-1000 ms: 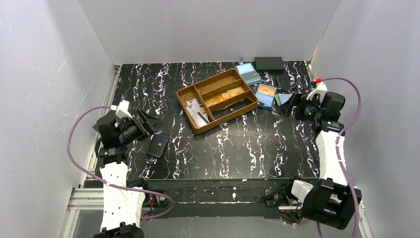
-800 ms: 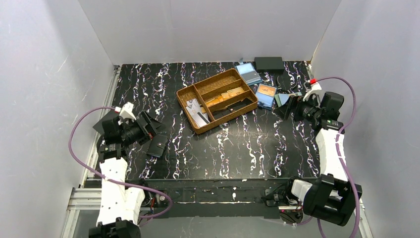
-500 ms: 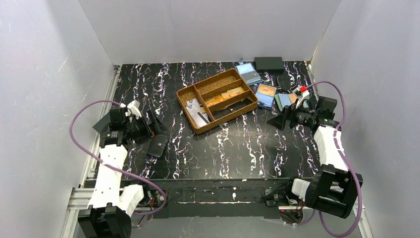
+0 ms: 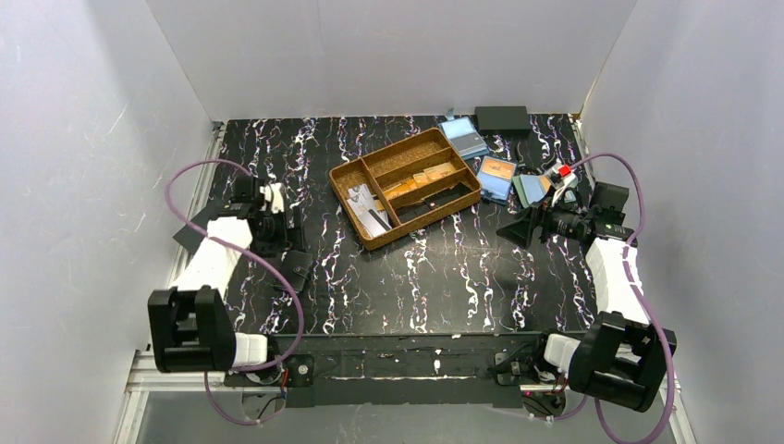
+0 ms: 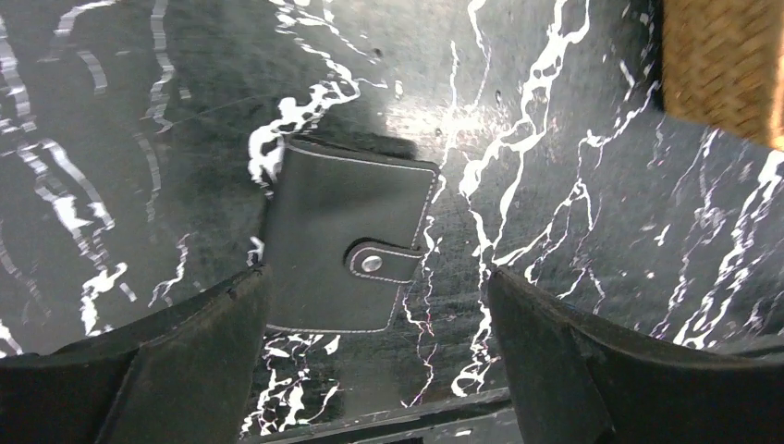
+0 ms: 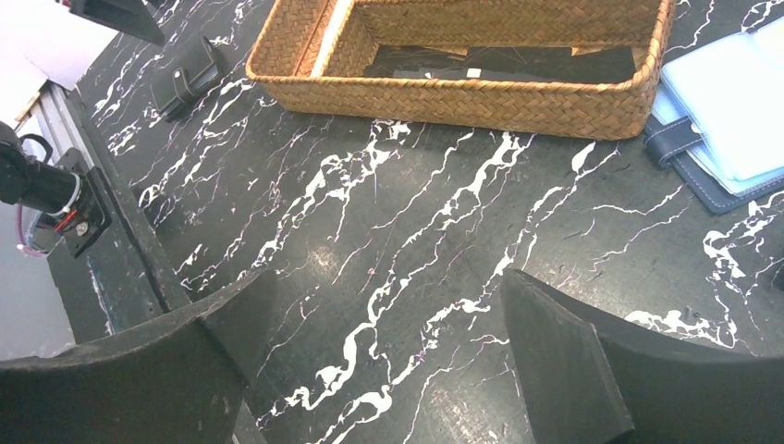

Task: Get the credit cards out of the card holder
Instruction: Move the card holder to the center of the board.

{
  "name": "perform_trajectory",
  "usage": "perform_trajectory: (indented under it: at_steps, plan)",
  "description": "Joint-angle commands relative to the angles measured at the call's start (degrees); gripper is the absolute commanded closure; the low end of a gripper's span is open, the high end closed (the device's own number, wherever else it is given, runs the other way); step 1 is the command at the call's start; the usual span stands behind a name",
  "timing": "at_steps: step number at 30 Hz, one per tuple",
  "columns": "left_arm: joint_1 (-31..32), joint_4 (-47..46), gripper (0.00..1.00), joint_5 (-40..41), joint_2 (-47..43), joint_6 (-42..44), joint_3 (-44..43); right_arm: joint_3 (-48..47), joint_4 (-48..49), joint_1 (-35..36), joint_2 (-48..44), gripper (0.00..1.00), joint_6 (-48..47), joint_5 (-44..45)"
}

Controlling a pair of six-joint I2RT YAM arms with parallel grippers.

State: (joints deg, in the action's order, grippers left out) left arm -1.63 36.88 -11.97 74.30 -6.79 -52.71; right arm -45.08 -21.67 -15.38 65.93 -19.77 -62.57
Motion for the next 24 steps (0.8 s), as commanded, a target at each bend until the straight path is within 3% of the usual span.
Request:
perform_trajectory:
  at_steps: [1, 7, 11, 13, 19, 24]
  plan:
    - [4.6, 1.3, 0.16, 0.2, 4.3, 6.2, -2.1, 0.2, -2.1, -0.3, -1.3, 0.00, -2.3, 0.1]
    - [5.5, 3.3, 0.33, -0.6, 10.0, 8.1, -3.9, -0.4, -3.5, -0.3, -0.2, 0.00, -3.1, -0.9]
    - [5.6, 3.0, 0.33, 8.1, 11.7, 7.2, -4.4, -0.4, -3.8, -0.3, 0.3, 0.00, -3.3, -1.0]
    - [5.1, 2.4, 0.31, 8.0, 11.6, 6.4, -4.8, -0.4, -3.9, -0.3, 0.5, 0.00, -3.3, -1.0]
    - [-2.4, -1.5, 0.31, -4.4, 10.4, 2.3, -5.0, -0.4, -4.3, -0.3, 1.0, 0.00, -3.8, -1.2]
    - [-8.8, -3.0, 0.34, -15.3, 15.1, 1.2, -4.1, -0.4, -4.5, -0.3, 1.1, 0.00, -4.1, -1.1]
